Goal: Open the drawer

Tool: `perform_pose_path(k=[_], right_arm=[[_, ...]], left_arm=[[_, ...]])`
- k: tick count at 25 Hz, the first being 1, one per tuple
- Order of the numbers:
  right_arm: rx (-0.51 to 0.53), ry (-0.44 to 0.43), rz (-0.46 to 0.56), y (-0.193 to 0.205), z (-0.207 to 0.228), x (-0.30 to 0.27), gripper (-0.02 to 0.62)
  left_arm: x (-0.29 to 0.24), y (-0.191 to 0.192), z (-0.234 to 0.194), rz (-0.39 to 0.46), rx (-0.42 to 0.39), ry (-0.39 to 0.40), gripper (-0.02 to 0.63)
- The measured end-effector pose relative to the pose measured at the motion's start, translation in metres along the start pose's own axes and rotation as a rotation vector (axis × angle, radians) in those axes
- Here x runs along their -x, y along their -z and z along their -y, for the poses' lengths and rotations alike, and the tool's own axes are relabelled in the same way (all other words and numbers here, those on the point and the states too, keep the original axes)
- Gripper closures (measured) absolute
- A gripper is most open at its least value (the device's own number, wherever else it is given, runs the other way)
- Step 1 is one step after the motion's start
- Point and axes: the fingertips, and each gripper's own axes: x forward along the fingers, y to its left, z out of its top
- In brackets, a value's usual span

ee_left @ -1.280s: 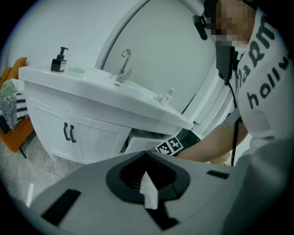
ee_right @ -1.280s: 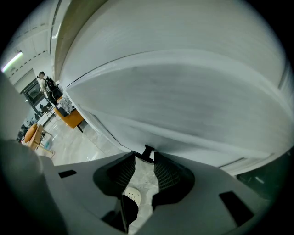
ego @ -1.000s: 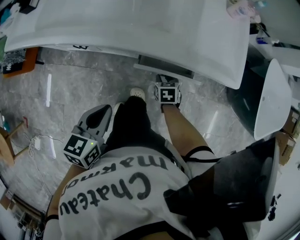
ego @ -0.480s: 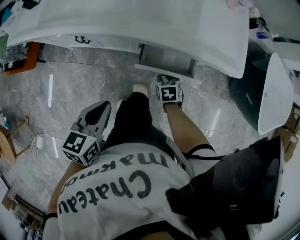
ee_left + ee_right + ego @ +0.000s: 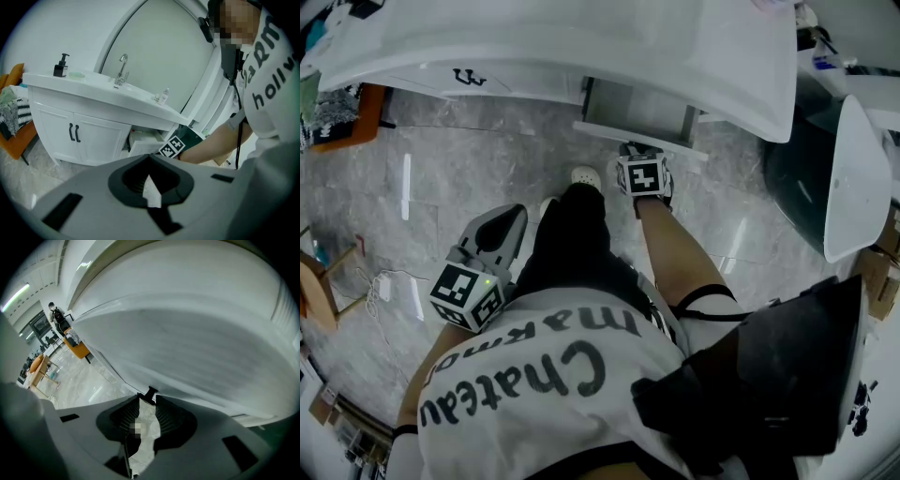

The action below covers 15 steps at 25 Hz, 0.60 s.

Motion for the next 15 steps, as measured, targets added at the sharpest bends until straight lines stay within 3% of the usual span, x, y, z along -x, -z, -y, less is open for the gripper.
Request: perform_pose_path(k=[15], right_arm=[[0.008, 0.011, -0.027, 0.0087, -0.0057, 0.0063, 0.489]], left_arm=[[0.0049, 0.0053, -0.0026, -0.012, -0.019, 0.005, 0.598]])
